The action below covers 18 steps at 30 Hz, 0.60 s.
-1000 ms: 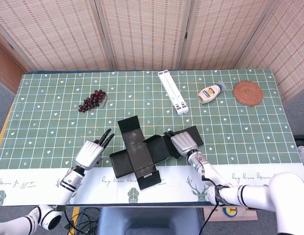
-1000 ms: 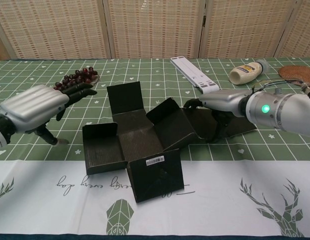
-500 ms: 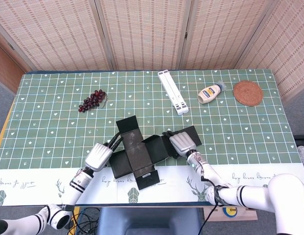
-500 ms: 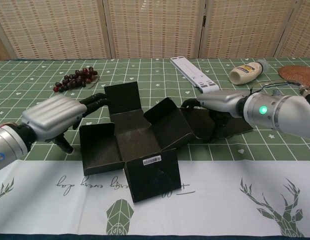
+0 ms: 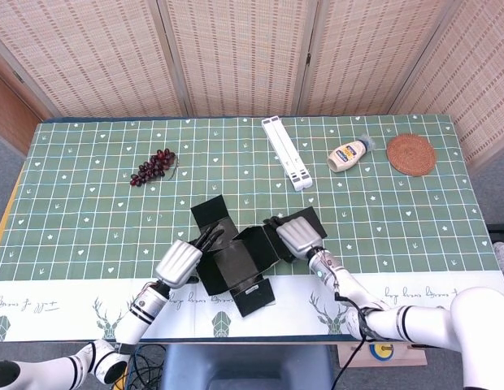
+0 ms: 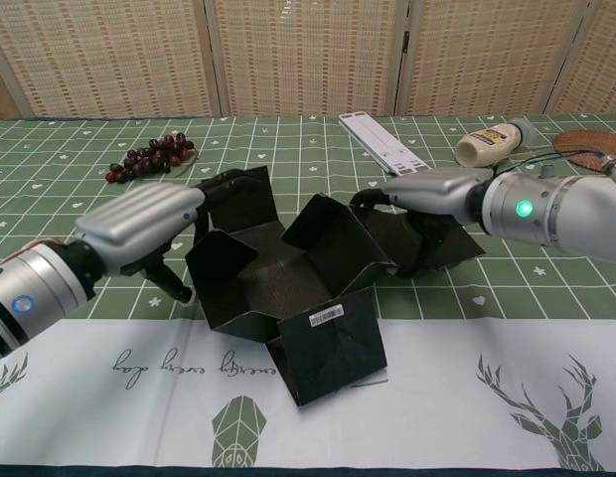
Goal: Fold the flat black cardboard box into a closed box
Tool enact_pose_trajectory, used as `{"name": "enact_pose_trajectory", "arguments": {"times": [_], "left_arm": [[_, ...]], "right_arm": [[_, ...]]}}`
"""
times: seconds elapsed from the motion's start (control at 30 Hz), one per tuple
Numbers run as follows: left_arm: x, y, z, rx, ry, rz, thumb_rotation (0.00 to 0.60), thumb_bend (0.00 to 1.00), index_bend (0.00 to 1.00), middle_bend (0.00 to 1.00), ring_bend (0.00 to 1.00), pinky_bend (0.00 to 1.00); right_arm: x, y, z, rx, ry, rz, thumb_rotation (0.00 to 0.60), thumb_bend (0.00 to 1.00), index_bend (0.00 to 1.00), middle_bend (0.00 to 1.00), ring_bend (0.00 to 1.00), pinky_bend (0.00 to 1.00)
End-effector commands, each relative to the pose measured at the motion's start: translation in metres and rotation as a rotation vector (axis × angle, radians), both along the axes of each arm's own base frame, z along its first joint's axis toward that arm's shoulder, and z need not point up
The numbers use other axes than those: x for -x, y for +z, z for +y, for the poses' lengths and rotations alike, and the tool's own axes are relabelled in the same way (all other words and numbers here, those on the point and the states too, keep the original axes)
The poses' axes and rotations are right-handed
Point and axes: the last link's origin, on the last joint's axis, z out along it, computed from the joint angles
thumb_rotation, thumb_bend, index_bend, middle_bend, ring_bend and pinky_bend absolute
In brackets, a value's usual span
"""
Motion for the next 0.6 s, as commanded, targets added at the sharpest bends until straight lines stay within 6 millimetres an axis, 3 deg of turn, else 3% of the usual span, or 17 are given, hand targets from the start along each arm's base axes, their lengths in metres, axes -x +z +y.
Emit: {"name": "enact_pose_trajectory", "arguments": {"times": [0.03, 0.6], "left_arm": [[-0.01, 0.001, 0.001, 0.106, 0.036, -0.115, 0.6, 0.09, 0.0, 0.0, 0.51, 0.83], [-0.017, -0.012, 0.012, 0.382, 0.165, -0.319, 0.6, 0.09, 0.0, 0.0, 0.51, 0.83]], "right_arm": [[-0.006, 0.004, -0.003, -0.021, 0.045, 0.021, 0.6, 0.31, 0.12, 0.23, 0.78, 0.97], [-0.035, 0.013, -0.005, -0.105, 0.284, 0.171, 0.6, 0.33, 0.19, 0.26, 0.8, 0.97]]}}
